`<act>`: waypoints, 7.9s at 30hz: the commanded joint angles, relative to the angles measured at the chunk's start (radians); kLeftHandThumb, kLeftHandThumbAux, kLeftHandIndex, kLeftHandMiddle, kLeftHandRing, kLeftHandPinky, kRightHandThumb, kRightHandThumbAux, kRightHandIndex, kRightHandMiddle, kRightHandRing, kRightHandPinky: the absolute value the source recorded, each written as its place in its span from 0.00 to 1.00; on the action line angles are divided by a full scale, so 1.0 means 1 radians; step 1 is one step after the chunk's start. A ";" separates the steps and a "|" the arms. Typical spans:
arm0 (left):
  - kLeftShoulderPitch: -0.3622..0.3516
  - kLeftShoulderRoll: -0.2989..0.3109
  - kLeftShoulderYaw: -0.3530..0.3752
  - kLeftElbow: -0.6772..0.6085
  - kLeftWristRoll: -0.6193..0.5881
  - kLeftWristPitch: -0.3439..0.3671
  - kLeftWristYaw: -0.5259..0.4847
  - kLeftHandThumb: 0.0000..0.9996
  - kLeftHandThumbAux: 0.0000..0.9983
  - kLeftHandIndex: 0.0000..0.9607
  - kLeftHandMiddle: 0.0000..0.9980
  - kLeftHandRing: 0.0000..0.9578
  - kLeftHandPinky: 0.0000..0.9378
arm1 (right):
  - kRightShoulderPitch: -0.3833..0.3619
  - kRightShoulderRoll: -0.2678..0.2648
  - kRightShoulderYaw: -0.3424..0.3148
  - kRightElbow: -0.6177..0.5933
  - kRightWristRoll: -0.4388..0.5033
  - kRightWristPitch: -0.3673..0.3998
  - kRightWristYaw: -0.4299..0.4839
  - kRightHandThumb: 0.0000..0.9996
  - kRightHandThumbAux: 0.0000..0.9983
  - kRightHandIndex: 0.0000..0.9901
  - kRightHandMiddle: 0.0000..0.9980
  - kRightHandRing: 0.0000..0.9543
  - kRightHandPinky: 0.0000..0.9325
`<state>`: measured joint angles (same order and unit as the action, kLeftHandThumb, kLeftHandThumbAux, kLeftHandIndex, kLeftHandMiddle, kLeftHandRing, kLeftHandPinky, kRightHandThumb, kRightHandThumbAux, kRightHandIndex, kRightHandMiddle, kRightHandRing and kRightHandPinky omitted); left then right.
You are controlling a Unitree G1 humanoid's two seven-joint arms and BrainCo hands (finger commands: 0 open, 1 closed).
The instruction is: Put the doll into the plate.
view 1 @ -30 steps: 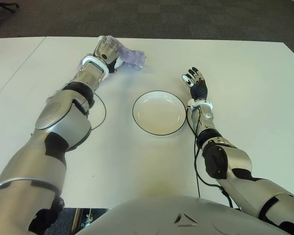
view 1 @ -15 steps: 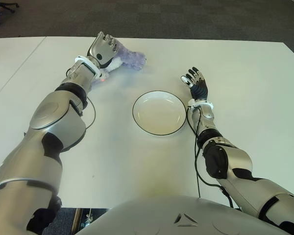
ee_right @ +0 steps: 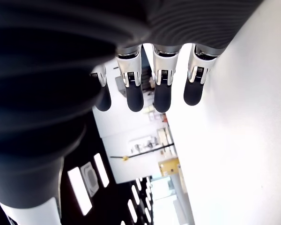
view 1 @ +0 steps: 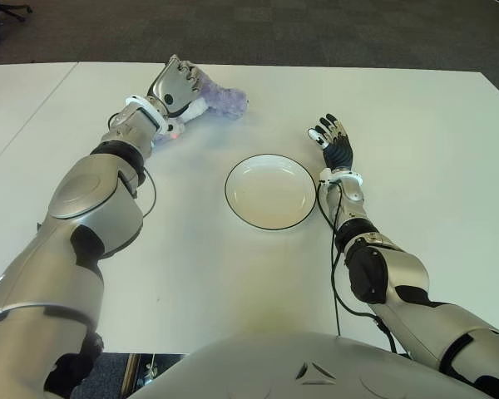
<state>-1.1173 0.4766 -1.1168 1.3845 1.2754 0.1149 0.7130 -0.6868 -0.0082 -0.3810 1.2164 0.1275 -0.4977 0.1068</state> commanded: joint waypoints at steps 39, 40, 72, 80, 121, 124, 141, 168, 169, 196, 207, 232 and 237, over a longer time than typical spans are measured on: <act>-0.036 0.015 0.075 -0.125 -0.046 -0.177 0.134 0.71 0.71 0.45 0.82 0.91 0.93 | 0.196 0.040 -0.033 0.123 0.030 0.123 -0.020 0.00 0.78 0.12 0.13 0.11 0.12; -0.034 0.025 0.079 -0.144 -0.045 -0.184 0.148 0.71 0.71 0.45 0.82 0.91 0.93 | 0.197 0.040 -0.032 0.122 0.029 0.122 -0.020 0.00 0.78 0.12 0.13 0.11 0.12; 0.280 0.292 0.369 -1.003 -0.080 -0.289 -0.041 0.74 0.70 0.46 0.82 0.86 0.91 | 0.192 0.039 -0.029 0.123 0.025 0.122 -0.026 0.00 0.74 0.12 0.13 0.11 0.11; 0.324 0.296 0.417 -1.090 -0.078 -0.303 -0.067 0.74 0.70 0.46 0.81 0.86 0.91 | 0.192 0.038 -0.033 0.123 0.029 0.124 -0.025 0.00 0.74 0.12 0.14 0.11 0.12; 0.093 0.170 0.579 -0.024 -0.338 -0.215 -0.466 0.13 0.22 0.00 0.00 0.00 0.00 | 0.195 0.034 -0.056 0.127 0.042 0.131 0.010 0.00 0.76 0.13 0.14 0.11 0.12; 0.104 0.163 0.605 -0.014 -0.382 -0.215 -0.553 0.09 0.24 0.00 0.00 0.00 0.00 | 0.196 0.032 -0.055 0.127 0.041 0.130 0.014 0.00 0.77 0.13 0.14 0.11 0.12; 0.171 0.056 0.626 -0.029 -0.495 -0.249 -0.765 0.02 0.33 0.00 0.00 0.00 0.00 | 0.193 0.026 -0.053 0.128 0.037 0.130 0.007 0.00 0.74 0.13 0.13 0.11 0.13; 0.261 -0.188 1.100 -0.074 -1.133 -0.272 -1.431 0.00 0.28 0.00 0.00 0.00 0.00 | 0.192 0.021 -0.052 0.126 0.038 0.131 0.001 0.00 0.75 0.14 0.14 0.13 0.15; 0.269 -0.200 1.113 -0.083 -1.157 -0.258 -1.456 0.00 0.28 0.00 0.00 0.00 0.00 | 0.192 0.021 -0.054 0.126 0.041 0.131 0.004 0.00 0.75 0.14 0.14 0.13 0.15; 0.418 -0.253 1.150 -0.233 -1.322 -0.137 -1.563 0.00 0.40 0.00 0.00 0.00 0.00 | 0.188 0.028 -0.062 0.127 0.046 0.126 0.005 0.00 0.78 0.15 0.15 0.13 0.14; 0.395 -0.324 1.136 -0.171 -1.295 -0.249 -1.454 0.00 0.38 0.00 0.00 0.00 0.00 | 0.188 0.025 -0.059 0.127 0.042 0.131 0.003 0.00 0.75 0.14 0.15 0.13 0.15; 0.321 -0.370 0.968 -0.186 -1.114 -0.397 -1.195 0.04 0.43 0.00 0.00 0.00 0.03 | 0.185 0.026 -0.061 0.127 0.047 0.134 0.007 0.00 0.77 0.15 0.16 0.14 0.15; 0.328 -0.379 0.922 -0.178 -1.040 -0.454 -1.024 0.06 0.44 0.00 0.00 0.00 0.03 | 0.185 0.031 -0.064 0.124 0.054 0.125 0.032 0.00 0.74 0.13 0.13 0.12 0.13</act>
<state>-0.8174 0.1442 -0.1402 1.1817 0.1614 -0.2998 -0.4163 -0.6802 -0.0304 -0.4327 1.2196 0.1652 -0.4960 0.1318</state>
